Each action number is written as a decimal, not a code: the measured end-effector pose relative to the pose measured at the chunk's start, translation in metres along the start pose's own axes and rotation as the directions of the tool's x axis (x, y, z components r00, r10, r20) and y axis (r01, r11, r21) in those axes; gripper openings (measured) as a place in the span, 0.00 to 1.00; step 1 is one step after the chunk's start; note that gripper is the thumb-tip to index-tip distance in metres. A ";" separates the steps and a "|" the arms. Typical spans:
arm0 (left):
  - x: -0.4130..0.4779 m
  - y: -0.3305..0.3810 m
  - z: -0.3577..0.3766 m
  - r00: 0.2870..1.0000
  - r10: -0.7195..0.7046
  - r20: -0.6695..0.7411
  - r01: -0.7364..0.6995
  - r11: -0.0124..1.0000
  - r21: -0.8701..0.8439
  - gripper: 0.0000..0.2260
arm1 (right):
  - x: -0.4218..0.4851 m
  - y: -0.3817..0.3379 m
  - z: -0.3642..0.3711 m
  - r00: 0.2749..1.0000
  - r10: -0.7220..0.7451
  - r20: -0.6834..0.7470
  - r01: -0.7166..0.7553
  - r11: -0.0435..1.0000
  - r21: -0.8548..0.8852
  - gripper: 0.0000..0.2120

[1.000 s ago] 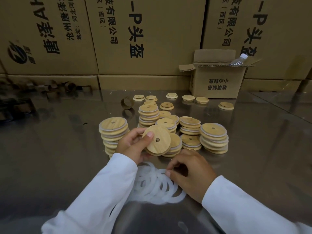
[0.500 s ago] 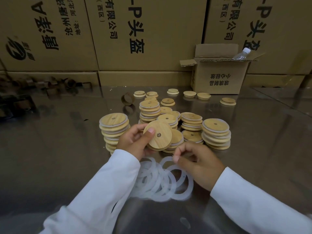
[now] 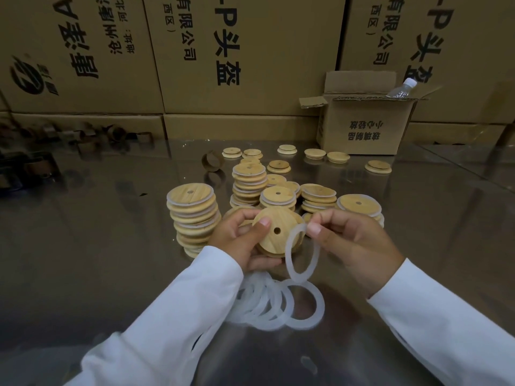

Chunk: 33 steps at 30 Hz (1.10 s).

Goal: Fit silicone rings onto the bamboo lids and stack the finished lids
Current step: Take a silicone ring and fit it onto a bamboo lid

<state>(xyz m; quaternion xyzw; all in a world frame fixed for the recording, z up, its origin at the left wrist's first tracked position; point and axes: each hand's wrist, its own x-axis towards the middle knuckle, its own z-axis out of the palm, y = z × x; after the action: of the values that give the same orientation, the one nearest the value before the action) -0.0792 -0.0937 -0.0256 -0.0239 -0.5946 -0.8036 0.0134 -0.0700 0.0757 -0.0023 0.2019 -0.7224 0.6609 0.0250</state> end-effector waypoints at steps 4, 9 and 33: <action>-0.003 -0.001 0.006 0.993 -0.096 0.066 0.097 0.995 -0.005 0.05 | 0.002 0.008 0.005 0.988 0.063 -0.143 -0.063 0.998 0.008 0.07; -0.005 -0.003 0.008 0.987 -0.102 0.127 0.094 0.993 0.071 0.07 | 0.002 0.007 0.007 0.969 0.040 -0.246 -0.053 0.997 -0.050 0.05; -0.007 -0.007 0.009 0.973 0.213 0.091 -0.228 0.946 0.228 0.06 | 0.002 0.010 0.008 0.935 0.001 -0.356 -0.069 0.981 -0.179 0.06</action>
<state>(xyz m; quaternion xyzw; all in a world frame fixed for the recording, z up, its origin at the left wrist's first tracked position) -0.0725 -0.0829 -0.0297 -0.1148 -0.6800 -0.7190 0.0864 -0.0730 0.0678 -0.0119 0.0635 -0.7688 0.6154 0.1619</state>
